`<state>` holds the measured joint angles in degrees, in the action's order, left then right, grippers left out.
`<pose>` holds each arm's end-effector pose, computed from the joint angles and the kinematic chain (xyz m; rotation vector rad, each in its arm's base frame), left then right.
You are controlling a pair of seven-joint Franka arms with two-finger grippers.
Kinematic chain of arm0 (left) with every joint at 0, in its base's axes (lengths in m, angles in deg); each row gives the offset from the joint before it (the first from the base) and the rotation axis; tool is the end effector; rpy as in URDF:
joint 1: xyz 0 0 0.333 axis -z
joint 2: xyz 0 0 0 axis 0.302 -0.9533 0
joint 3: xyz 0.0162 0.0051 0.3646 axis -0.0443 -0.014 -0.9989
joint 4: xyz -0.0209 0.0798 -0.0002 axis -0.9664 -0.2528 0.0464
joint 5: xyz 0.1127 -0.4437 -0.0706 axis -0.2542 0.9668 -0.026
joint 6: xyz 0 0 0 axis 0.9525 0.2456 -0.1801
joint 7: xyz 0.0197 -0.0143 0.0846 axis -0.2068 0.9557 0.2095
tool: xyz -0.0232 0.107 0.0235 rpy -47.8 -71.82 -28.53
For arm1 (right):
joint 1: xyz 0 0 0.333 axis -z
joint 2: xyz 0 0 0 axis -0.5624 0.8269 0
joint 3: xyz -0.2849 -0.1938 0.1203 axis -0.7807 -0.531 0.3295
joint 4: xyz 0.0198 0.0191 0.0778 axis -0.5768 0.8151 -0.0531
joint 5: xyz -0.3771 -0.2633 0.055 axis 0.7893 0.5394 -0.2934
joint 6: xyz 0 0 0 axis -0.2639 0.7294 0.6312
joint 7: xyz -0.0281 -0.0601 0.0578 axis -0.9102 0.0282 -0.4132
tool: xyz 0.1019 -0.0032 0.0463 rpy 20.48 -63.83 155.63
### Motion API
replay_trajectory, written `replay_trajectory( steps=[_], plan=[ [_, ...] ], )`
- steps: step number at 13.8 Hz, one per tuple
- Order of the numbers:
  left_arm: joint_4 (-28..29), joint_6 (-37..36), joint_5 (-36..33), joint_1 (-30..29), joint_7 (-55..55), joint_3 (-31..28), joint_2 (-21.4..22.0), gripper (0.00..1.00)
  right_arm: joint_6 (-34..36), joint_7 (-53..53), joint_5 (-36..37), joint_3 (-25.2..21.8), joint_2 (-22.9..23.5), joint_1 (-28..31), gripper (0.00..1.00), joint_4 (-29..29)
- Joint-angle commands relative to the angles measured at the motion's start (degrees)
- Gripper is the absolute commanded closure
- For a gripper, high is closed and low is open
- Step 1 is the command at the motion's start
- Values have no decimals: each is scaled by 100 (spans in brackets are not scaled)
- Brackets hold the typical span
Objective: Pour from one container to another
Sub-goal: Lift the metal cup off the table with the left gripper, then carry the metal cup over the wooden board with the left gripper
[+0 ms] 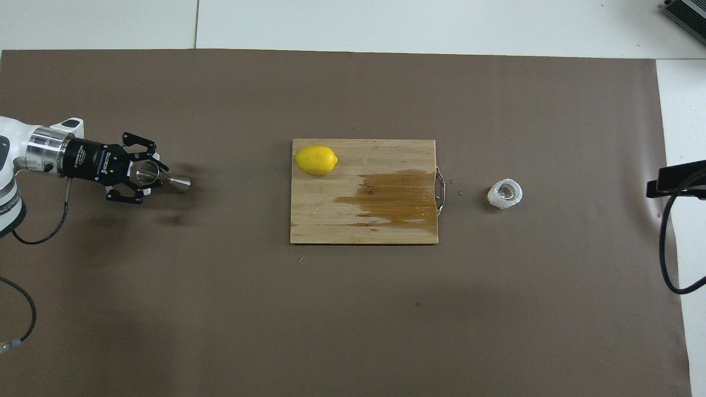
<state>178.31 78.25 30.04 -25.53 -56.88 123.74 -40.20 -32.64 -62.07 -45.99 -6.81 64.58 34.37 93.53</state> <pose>0.7241 0.0892 0.2834 1.6855 1.2876 -1.1384 0.5805 -0.0373 0.7163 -3.0900 0.3264 -0.0485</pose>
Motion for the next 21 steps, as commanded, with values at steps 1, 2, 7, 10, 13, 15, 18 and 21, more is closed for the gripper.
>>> replay_trajectory(
  steps=[1, 2, 7, 10, 13, 15, 18, 21],
  plan=[
    [43, 40, 109, -58, -76, 87, 15, 63, 101, 105, -62, -20, -41, 29, 0, -20],
    [43, 31, 109, -58, -76, 122, 24, 63, 101, 96, -62, -20, -41, 29, 0, -20],
    [42, 75, 170, -5, -85, 219, 138, 64, 92, 96, -62, -20, -41, 29, 0, -20],
    [60, 101, 179, 56, -85, 219, 243, 72, 101, 105, -62, -20, -41, 29, 0, -20],
    [69, 110, 188, 126, -94, 219, 314, 72, 101, 96, -62, -20, -41, 29, 0, -20],
    [86, 163, 206, 136, -94, 219, 375, 72, 92, 96, -62, -20, -41, 29, 0, -20],
    [104, 207, 311, 284, -129, 219, 489, 72, 101, 96, -62, -20, -41, 29, 0, -20],
    [200, 181, 635, 355, -270, 219, 656, 72, 101, 105, -62, -20, -41, 29, 0, -20]
  ],
)
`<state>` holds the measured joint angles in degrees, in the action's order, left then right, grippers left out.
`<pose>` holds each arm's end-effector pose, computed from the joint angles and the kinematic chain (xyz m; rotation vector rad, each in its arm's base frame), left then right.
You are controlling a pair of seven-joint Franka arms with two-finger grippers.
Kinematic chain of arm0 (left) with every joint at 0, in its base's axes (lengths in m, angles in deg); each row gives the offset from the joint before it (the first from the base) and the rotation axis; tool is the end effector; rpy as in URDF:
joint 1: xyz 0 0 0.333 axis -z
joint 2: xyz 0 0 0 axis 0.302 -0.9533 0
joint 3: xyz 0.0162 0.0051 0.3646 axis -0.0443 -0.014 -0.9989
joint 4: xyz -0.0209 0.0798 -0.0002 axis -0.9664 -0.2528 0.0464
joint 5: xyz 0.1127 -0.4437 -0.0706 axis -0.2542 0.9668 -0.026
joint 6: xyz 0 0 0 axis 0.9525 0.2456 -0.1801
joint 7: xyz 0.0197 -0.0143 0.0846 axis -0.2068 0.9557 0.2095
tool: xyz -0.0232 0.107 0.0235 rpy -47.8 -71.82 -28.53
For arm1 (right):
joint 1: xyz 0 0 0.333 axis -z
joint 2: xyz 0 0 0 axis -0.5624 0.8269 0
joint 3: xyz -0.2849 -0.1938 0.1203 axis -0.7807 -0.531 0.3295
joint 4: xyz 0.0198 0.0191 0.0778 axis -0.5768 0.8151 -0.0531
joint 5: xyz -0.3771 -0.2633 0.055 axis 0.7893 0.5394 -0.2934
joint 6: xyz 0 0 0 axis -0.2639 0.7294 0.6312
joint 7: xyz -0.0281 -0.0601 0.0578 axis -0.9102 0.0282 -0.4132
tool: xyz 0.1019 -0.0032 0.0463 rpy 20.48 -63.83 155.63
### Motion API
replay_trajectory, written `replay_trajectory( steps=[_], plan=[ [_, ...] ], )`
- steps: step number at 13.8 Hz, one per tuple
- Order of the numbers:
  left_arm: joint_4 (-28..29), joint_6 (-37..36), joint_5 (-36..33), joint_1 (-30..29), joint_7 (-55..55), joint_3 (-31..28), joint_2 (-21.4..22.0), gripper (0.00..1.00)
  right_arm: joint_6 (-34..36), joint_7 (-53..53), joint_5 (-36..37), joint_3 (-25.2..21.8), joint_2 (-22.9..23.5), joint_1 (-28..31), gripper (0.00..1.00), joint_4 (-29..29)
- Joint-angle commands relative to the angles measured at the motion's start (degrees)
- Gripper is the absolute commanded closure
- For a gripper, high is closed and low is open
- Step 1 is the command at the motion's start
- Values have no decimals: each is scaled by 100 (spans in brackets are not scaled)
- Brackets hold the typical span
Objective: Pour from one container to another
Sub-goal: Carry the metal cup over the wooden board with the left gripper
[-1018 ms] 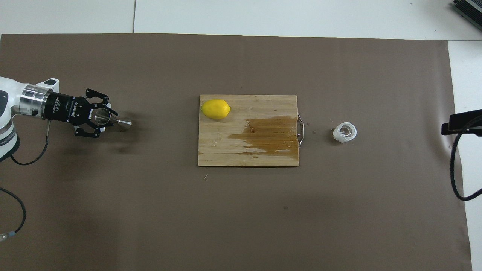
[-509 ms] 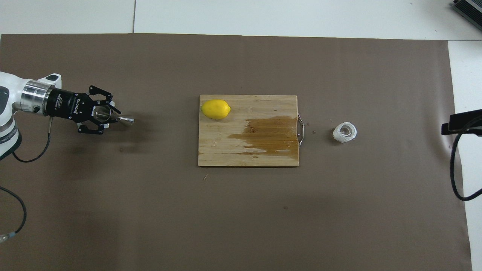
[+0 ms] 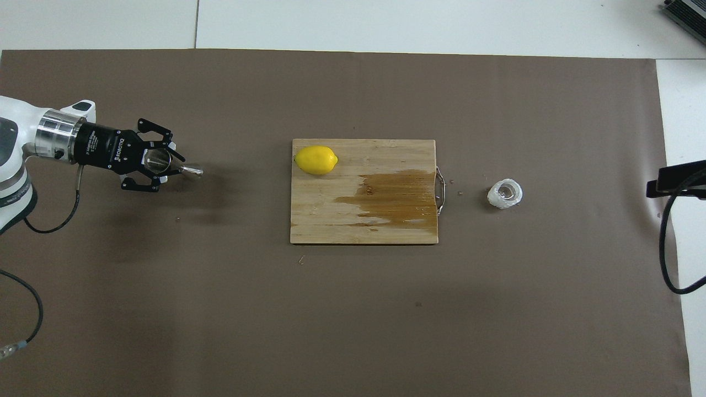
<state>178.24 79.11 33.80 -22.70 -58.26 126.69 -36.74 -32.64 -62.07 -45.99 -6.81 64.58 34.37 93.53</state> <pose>0.7358 0.0237 0.3394 1.7092 1.2113 -1.1235 0.5805 -0.0373 0.7163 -3.0900 0.3264 -0.0485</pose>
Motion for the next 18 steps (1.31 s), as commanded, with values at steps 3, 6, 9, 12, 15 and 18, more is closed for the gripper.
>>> replay_trajectory(
  steps=[3, 6, 9, 12, 15, 18],
  plan=[
    [383, 86, 610, 256, -166, -76, 485, 72, 101, 96, -62, -20, -41, 29, 0, -20],
    [524, 95, 1076, 546, -429, -85, 731, 72, 101, 96, -62, -20, -41, 29, 0, -20],
    [655, 296, 1489, 932, -676, -93, 968, 72, 101, 96, -62, -20, -41, 29, 0, -20],
    [954, 893, 1928, 1284, -791, -93, 1258, 72, 101, 105, -62, -20, -41, 29, 0, -20],
    [1314, 1691, 2639, 1837, -843, -93, 1531, 72, 101, 105, -62, -20, -41, 29, 0, -20],
    [1535, 2676, 3580, 2593, -834, -102, 1620, 72, 101, 105, -62, -20, -41, 29, 0, -20]
  ],
)
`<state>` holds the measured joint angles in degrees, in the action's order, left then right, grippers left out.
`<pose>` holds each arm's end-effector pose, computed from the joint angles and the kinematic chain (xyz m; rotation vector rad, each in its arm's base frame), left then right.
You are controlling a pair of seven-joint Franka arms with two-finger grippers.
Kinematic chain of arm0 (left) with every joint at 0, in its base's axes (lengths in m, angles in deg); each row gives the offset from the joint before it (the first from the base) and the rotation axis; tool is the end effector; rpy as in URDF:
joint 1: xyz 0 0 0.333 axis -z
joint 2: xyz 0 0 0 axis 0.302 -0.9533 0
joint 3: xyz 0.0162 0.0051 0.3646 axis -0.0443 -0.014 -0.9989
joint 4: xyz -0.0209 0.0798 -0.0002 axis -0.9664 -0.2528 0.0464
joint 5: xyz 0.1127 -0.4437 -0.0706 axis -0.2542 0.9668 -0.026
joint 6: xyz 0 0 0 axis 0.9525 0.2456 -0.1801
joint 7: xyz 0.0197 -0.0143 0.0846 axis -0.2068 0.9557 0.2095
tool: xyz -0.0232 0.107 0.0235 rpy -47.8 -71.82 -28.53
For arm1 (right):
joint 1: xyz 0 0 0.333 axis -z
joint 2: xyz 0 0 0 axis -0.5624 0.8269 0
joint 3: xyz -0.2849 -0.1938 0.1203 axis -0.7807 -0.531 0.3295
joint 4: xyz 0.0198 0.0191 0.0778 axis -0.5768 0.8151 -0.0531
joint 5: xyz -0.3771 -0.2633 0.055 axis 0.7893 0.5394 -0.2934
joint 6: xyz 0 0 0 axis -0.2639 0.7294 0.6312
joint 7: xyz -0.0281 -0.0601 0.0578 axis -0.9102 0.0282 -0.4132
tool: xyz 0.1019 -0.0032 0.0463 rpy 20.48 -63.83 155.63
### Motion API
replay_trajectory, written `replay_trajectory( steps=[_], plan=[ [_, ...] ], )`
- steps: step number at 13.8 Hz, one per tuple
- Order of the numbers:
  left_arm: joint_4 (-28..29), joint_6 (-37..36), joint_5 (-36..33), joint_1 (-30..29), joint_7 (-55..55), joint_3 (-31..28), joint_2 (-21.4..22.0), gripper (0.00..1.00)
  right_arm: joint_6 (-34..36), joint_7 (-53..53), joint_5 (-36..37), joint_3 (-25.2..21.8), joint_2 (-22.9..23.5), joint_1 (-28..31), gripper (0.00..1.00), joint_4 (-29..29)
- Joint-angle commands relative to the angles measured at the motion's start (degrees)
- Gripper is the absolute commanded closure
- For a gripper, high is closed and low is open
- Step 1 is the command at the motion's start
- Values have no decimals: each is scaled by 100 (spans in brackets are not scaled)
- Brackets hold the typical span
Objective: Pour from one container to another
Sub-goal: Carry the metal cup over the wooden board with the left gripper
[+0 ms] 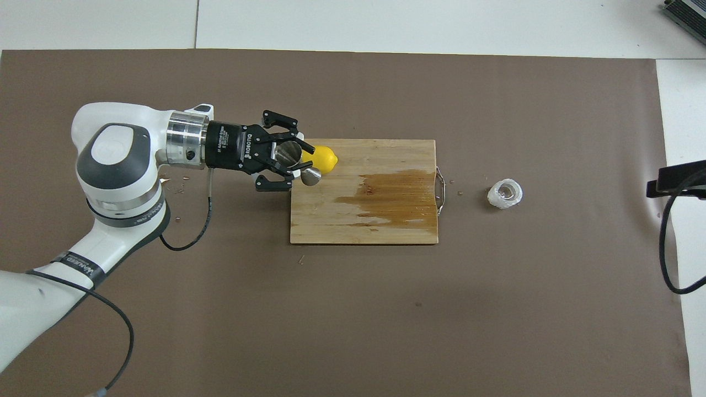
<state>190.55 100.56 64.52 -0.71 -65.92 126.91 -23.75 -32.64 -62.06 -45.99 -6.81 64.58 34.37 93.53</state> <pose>0.6782 -0.2750 0.3977 1.4265 1.3170 -1.2194 0.5805 -0.0373 0.7163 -3.0900 0.3261 -0.0485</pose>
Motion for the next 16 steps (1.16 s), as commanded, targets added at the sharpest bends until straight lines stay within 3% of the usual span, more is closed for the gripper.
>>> replay_trajectory(
  steps=[1, 11, 16],
  plan=[
    [304, 777, 815, 570, -69, -124, 330, 71, 92, 96, -62, -20, -41, 29, 0, -20],
    [410, 4178, 2688, 2293, 80, -168, 190, 67, 101, 96, -62, -20, -41, 29, 0, -20],
    [129, 4716, 3103, 2812, 520, -212, -188, 66, 101, 96, -62, -20, -41, 29, 0, -20]
  ],
)
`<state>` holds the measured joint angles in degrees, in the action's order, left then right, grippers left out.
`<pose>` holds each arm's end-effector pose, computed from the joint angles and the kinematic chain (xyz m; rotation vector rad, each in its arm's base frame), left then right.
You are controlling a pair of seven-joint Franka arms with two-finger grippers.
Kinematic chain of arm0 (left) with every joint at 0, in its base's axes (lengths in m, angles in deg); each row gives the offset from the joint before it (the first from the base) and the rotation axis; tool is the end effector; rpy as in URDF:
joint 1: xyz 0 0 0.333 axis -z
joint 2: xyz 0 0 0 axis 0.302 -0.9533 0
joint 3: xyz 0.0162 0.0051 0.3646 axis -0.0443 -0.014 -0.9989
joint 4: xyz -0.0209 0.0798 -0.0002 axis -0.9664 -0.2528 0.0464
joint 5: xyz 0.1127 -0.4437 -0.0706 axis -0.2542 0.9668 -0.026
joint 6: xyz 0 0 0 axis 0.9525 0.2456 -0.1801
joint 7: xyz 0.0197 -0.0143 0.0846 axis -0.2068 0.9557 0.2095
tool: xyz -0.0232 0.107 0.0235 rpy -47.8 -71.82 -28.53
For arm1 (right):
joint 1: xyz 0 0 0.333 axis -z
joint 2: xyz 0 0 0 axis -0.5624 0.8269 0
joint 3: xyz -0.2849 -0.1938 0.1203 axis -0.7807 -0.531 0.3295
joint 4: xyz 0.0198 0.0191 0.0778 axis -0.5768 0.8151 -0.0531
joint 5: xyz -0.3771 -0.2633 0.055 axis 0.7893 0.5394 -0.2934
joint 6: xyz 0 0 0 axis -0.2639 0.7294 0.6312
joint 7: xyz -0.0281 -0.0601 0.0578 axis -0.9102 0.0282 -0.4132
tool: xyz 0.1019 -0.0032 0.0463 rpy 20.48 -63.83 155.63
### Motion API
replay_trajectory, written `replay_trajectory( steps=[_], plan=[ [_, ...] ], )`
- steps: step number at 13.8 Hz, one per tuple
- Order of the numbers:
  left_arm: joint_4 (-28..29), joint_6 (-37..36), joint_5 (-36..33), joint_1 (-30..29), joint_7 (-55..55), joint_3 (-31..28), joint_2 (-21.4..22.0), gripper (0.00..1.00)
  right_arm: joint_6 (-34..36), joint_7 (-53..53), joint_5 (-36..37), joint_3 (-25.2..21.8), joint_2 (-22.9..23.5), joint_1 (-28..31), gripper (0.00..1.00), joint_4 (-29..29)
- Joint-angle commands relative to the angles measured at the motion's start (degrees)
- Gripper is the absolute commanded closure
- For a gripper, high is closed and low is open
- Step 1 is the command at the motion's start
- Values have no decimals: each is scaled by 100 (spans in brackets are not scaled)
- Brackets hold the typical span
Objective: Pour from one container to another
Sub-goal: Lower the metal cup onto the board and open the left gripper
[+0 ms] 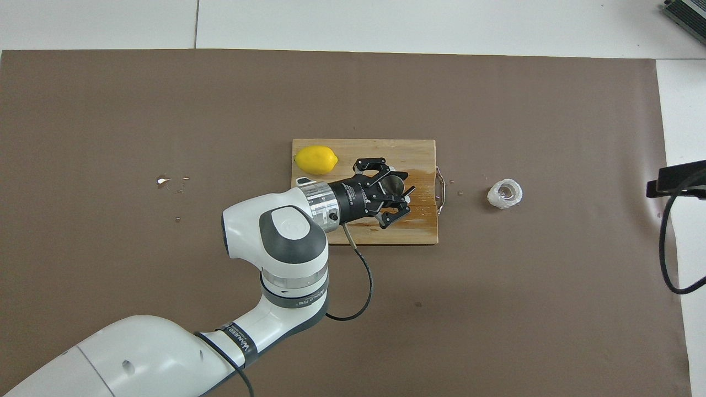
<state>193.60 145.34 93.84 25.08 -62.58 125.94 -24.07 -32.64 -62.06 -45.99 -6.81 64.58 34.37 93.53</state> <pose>0.5630 -0.4676 0.3389 1.1020 1.7731 -0.9425 0.5805 -0.0373 0.7163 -3.0900 0.3261 -0.0485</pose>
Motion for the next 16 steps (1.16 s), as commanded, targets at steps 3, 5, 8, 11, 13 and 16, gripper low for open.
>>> replay_trajectory(
  steps=[3, 5, 8, 11, 13, 16],
  plan=[
    [-212, 414, 181, 366, 186, -124, -235, 66, 101, 105, -62, -20, -41, 29, 0, -20],
    [-221, 476, 181, 418, 186, -133, -244, 66, 101, 105, -62, -20, -41, 29, 0, -20],
    [-265, 634, 181, 742, 186, -492, -262, 64, 101, 96, -62, -20, -41, 29, 0, -20],
    [-326, 661, 181, 892, 203, -519, -428, 35, 92, 96, -62, -20, -41, 29, 0, -20],
    [-502, 670, 181, 955, 204, -607, -482, 25, 92, 96, -62, -20, -41, 29, 0, -20],
    [-537, 643, 181, 946, 221, -607, -482, 0, 101, 96, -62, -20, -41, 29, 0, -20]
  ],
)
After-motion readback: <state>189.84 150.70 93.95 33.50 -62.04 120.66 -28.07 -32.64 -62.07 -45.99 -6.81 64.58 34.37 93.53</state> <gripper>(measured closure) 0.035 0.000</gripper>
